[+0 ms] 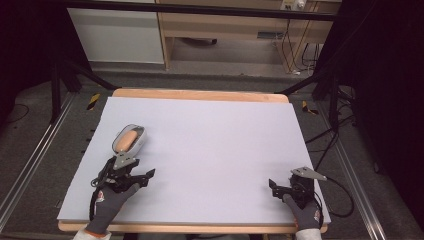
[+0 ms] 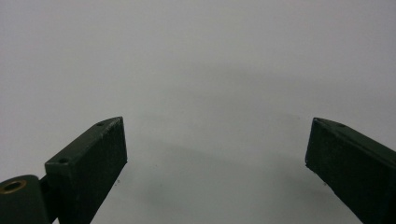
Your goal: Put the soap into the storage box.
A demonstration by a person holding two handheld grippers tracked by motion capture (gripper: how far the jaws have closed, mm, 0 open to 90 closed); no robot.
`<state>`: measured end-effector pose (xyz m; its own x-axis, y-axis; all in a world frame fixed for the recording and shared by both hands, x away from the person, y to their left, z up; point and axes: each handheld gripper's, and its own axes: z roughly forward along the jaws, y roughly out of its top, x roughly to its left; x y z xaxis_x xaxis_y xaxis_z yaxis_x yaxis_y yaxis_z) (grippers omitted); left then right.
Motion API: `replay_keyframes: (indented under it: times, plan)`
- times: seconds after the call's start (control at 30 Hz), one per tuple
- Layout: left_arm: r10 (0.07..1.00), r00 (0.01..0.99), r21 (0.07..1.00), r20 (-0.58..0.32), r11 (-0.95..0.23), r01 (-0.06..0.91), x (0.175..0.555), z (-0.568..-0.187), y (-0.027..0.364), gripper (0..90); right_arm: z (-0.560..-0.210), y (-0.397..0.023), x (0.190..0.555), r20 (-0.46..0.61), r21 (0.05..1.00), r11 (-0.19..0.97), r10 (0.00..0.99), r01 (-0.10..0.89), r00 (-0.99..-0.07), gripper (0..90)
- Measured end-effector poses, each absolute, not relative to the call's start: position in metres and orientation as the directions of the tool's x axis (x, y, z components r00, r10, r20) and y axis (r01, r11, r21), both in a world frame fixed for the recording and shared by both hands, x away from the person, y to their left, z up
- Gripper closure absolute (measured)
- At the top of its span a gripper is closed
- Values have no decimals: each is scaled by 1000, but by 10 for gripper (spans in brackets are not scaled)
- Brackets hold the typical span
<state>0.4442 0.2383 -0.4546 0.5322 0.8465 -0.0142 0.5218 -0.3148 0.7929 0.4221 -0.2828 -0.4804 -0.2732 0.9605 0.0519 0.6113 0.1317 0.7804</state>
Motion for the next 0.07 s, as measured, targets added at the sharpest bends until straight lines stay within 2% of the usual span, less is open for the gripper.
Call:
replay_keyframes:
  times: [0.07]
  plan:
    - [847, 532, 791, -16, -315, 525, 442, -457, 239, 281, -480, -283, 422, 51, 781, 132, 961, 611, -273, 56]
